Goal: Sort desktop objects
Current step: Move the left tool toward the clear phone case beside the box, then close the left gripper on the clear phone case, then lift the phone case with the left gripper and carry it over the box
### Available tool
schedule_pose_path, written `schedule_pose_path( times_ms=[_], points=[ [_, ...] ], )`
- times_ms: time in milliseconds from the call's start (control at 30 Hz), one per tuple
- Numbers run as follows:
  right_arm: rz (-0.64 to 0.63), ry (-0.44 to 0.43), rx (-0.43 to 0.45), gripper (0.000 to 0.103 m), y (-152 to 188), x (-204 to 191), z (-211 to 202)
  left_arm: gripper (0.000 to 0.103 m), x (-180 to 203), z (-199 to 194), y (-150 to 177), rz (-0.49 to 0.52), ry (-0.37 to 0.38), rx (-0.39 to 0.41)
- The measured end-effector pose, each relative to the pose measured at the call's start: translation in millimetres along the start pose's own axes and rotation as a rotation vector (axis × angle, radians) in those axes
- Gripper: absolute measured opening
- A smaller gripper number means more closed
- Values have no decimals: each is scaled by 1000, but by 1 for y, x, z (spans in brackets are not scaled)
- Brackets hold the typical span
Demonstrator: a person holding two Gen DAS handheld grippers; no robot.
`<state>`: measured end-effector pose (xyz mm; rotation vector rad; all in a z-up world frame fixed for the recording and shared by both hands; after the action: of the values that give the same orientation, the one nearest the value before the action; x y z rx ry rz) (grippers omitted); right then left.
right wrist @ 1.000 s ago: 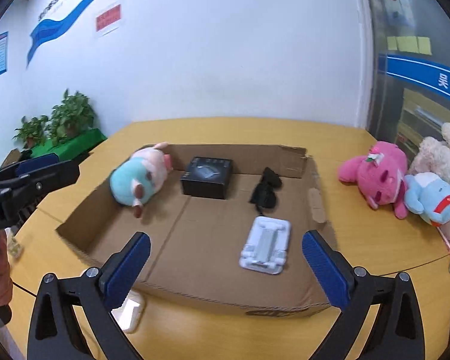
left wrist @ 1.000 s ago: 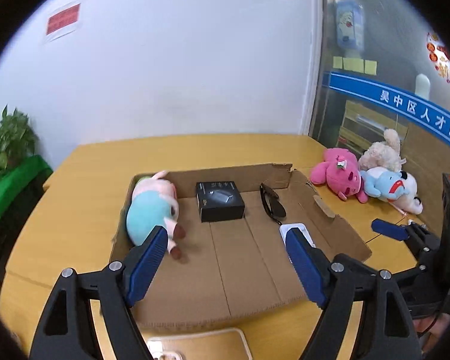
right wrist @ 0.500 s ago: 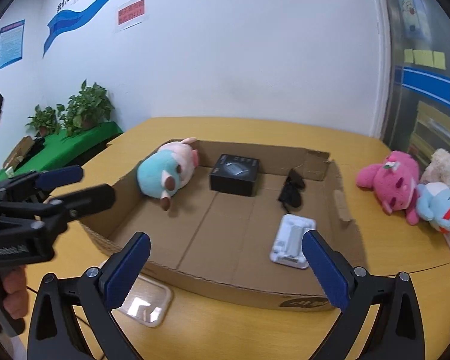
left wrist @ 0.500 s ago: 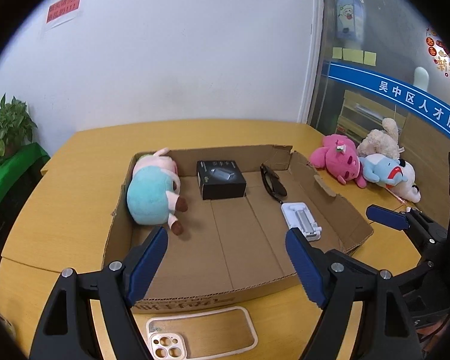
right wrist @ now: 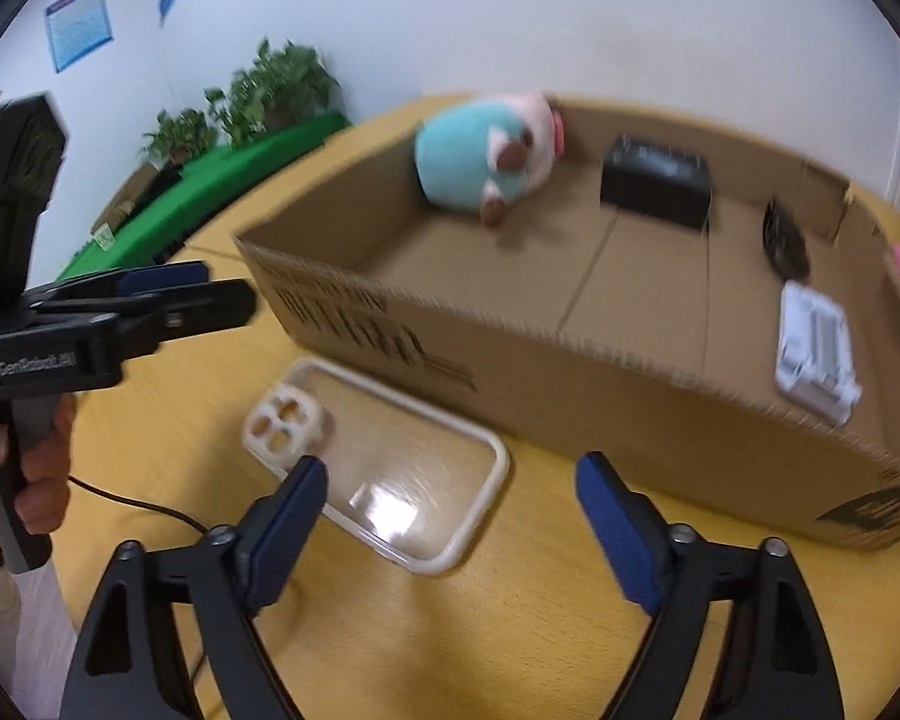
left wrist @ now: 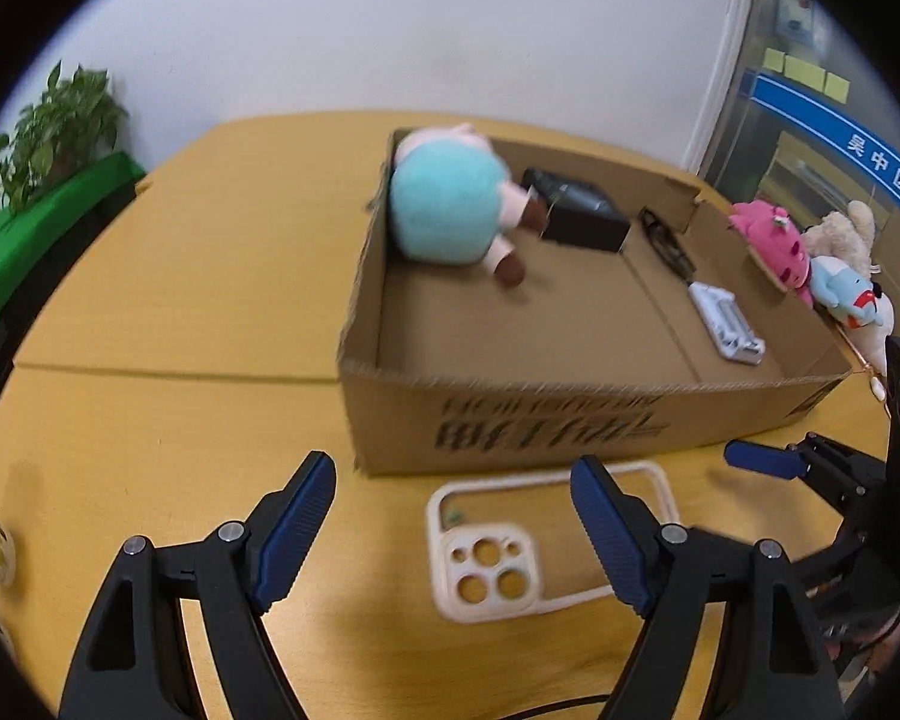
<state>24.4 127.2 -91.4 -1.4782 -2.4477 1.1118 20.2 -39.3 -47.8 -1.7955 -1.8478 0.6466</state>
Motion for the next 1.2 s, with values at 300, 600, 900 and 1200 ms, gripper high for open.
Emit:
schedule_pose_path(
  times_ms=[300, 600, 900, 1200],
  points=[
    [61, -10, -78, 72, 23, 17, 18, 73, 5, 44, 37, -2, 117, -180],
    [-111, -38, -115, 88, 25, -16, 35, 72, 33, 39, 44, 112, 211, -180],
    [-194, 45, -94, 83, 28, -17, 37, 56, 39, 34, 45, 131, 137, -136],
    [-148, 102, 30, 70, 11, -14, -3, 56, 56, -8, 24, 136, 155, -36]
  ],
)
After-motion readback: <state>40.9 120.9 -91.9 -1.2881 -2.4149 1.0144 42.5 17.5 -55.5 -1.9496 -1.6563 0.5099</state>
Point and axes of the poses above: each gripper's, at about its wrist camera, not at the fingertips, and z roughly the way its jaws point, x to its right, y to its underside, the point moved 8 cm from there along z, roughly the way its jaws point, and after that the axes turned 9 degrees about -y, right-handed, at the moved point
